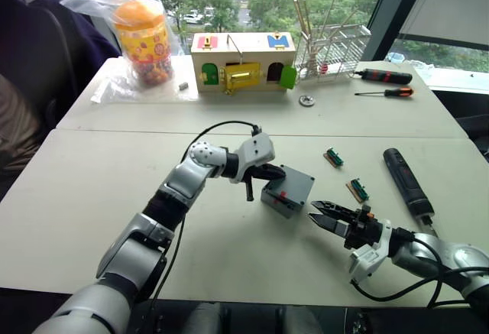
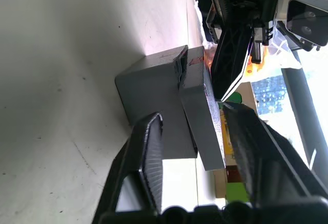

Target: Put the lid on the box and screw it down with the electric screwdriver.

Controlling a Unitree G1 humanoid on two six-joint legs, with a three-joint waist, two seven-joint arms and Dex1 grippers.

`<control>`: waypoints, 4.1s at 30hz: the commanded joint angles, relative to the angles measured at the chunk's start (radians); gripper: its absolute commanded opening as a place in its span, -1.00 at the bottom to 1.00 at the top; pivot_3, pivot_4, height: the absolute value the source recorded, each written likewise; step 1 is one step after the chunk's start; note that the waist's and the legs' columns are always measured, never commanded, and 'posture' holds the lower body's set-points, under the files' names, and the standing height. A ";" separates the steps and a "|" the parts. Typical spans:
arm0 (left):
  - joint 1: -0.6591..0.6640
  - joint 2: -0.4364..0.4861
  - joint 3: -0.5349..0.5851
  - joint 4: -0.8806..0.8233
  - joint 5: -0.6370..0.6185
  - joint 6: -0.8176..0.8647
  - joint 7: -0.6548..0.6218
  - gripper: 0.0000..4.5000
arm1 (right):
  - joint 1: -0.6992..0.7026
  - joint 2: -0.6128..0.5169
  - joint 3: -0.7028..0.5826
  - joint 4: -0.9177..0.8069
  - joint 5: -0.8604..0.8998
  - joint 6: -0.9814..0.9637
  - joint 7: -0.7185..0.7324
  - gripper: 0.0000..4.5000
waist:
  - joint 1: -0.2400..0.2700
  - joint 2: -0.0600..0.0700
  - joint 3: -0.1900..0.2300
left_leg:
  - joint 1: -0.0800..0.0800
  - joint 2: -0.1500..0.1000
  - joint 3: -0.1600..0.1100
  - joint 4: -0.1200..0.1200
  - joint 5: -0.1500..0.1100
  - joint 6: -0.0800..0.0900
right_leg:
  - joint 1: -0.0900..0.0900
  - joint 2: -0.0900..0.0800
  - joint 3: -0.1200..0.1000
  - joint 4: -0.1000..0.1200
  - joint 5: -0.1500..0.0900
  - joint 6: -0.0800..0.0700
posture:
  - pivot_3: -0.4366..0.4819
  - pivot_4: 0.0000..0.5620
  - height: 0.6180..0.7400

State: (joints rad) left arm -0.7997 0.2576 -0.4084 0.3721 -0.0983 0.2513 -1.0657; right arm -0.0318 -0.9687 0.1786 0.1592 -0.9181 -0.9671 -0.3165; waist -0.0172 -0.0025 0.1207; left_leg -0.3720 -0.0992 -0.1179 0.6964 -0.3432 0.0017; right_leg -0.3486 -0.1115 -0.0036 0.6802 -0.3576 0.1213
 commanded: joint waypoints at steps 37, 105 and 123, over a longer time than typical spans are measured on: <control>0.030 0.046 -0.014 -0.042 0.038 0.072 -0.020 -1.00 | 0.036 0.165 -0.071 -0.088 0.340 0.127 0.369 -0.98 | 0.003 0.001 0.001 | 0.000 0.006 -0.001 -0.001 0.000 0.000 | 0.010 0.007 0.001 -0.017 -0.002 0.003 | -0.05 -0.47 1.00; 0.077 0.064 0.077 -0.158 -0.049 0.146 -0.006 -1.00 | 0.029 0.190 -0.076 -0.112 0.349 0.120 0.422 -0.98 | 0.003 0.005 0.006 | -0.002 0.007 0.000 -0.002 0.000 0.000 | 0.006 0.007 0.001 -0.017 -0.002 0.003 | -0.05 -0.47 1.00; 0.097 0.068 0.066 -0.221 -0.052 0.176 -0.007 -1.00 | 0.052 0.189 -0.088 -0.130 0.357 0.124 0.429 -0.98 | 0.004 0.005 0.006 | -0.002 0.007 0.000 -0.002 0.000 0.000 | 0.006 0.007 0.001 -0.017 -0.002 0.003 | -0.05 -0.47 1.00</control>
State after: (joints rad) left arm -0.6969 0.3397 -0.3310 0.1886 -0.1412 0.4438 -1.0626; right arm 0.0252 -0.7835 0.1124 0.0659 -0.5846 -0.8367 0.1162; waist -0.0136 0.0024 0.1270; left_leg -0.3745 -0.0926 -0.1182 0.6945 -0.3432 0.0013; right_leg -0.3424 -0.1047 -0.0022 0.6636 -0.3595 0.1246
